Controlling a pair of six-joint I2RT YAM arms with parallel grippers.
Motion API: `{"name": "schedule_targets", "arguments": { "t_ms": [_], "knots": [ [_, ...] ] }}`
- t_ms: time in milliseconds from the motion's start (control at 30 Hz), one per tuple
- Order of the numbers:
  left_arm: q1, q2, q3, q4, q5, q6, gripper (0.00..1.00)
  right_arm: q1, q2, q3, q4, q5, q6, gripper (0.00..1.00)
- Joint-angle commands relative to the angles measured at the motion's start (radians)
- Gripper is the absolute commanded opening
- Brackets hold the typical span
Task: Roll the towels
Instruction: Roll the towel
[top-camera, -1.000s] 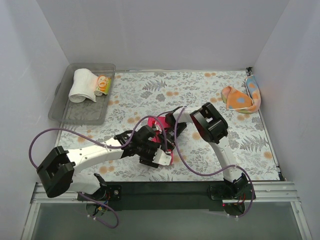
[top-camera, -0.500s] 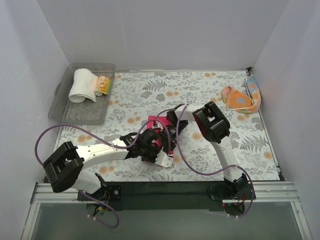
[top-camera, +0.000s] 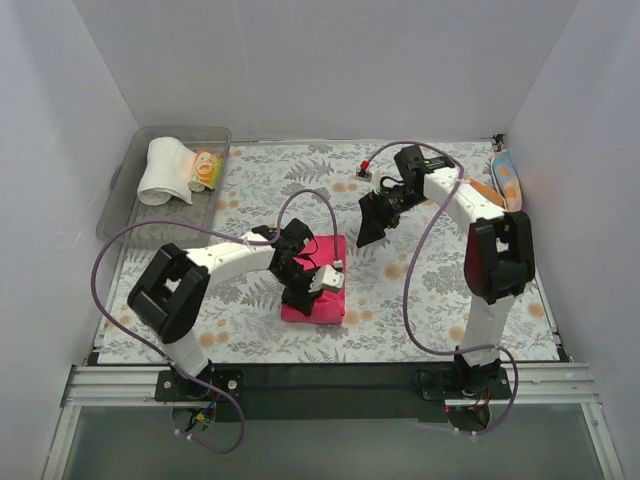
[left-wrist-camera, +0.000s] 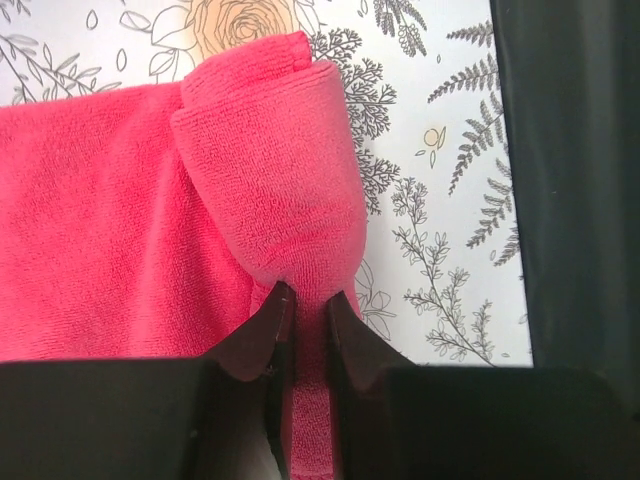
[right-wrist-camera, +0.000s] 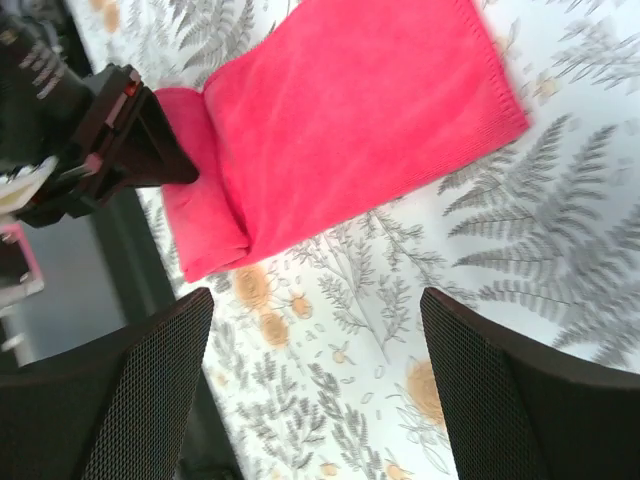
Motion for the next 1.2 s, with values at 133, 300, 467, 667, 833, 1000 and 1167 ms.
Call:
{"name": "schedule_targets", "arguments": {
  "t_ms": [133,300,467,667,833,1000,1167],
  "knots": [
    [0.115,0.279,0.219,-0.296,0.155,0.047,0.07,0.034,-0.321,-0.203,0.130,0.140,-0.050,0.69],
    [0.176,0.474,0.364,-0.379,0.173,0.071,0.09,0.106,-0.417,-0.304,0.125,0.147,-0.085,0.60],
    [0.192,0.563,0.464,-0.430,0.148,0.104,0.10,0.241,-0.429,-0.330,0.157,0.214,-0.104,0.59],
    [0.193,0.614,0.501,-0.423,0.126,0.102,0.14,0.452,-0.394,-0.398,0.356,0.426,-0.118,0.82],
    [0.198,0.634,0.516,-0.419,0.129,0.097,0.17,0.564,-0.317,-0.429,0.496,0.517,-0.153,0.82],
    [0.204,0.631,0.505,-0.394,0.120,0.082,0.18,0.623,-0.288,-0.490,0.591,0.537,-0.170,0.73],
    [0.218,0.631,0.502,-0.373,0.126,0.068,0.19,0.667,-0.254,-0.554,0.645,0.564,-0.165,0.46]
  ]
}}
